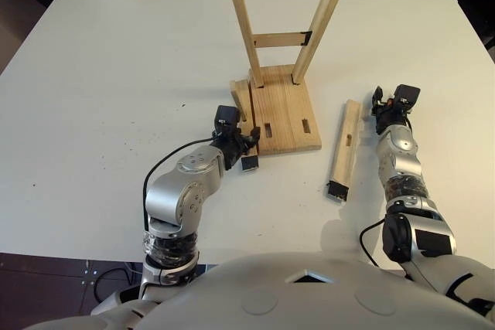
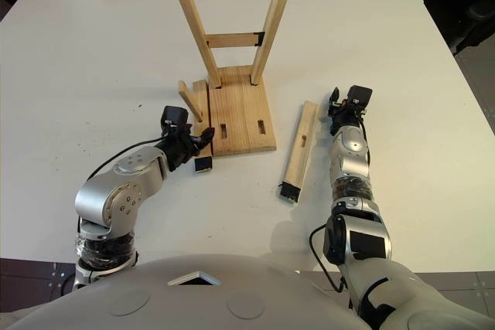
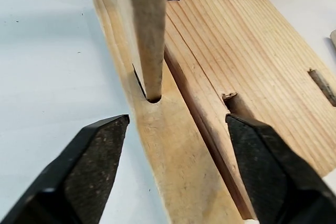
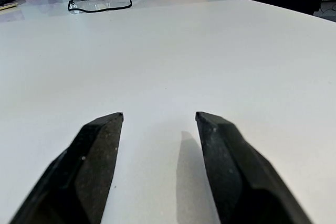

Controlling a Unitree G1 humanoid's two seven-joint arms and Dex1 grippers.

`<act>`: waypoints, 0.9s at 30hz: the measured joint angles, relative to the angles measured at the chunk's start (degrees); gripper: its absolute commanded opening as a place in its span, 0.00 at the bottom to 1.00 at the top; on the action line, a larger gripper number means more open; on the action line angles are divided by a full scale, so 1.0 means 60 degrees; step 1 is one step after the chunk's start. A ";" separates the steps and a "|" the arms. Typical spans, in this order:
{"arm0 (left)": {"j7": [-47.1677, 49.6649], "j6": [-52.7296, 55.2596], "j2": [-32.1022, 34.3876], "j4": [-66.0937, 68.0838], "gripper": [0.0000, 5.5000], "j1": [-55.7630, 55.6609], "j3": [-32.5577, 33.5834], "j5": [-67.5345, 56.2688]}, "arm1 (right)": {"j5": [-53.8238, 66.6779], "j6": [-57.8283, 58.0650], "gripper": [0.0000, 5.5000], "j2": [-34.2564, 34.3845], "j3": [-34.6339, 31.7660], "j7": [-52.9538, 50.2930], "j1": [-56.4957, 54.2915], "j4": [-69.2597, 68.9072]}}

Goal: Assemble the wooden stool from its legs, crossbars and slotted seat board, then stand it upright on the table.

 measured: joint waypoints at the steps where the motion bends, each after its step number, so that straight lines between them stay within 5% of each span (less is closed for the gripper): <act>1: 0.0052 -0.0002 0.0065 -0.0029 0.70 -0.0003 -0.0059 0.0046 | 0.0000 -0.0001 0.46 0.0000 -0.0001 -0.0003 0.0000 0.0000; 16: -0.0178 0.0814 -0.0129 0.0141 0.70 -0.0140 0.0344 -0.0048 | 0.0001 -0.0066 0.46 0.0010 -0.0023 -0.0035 -0.0011 0.0059; 27: -0.1134 0.1236 0.1634 -0.0351 0.70 0.0294 0.0246 -0.0166 | 0.0007 -0.0335 0.46 0.0129 -0.0100 -0.0121 0.0104 0.0027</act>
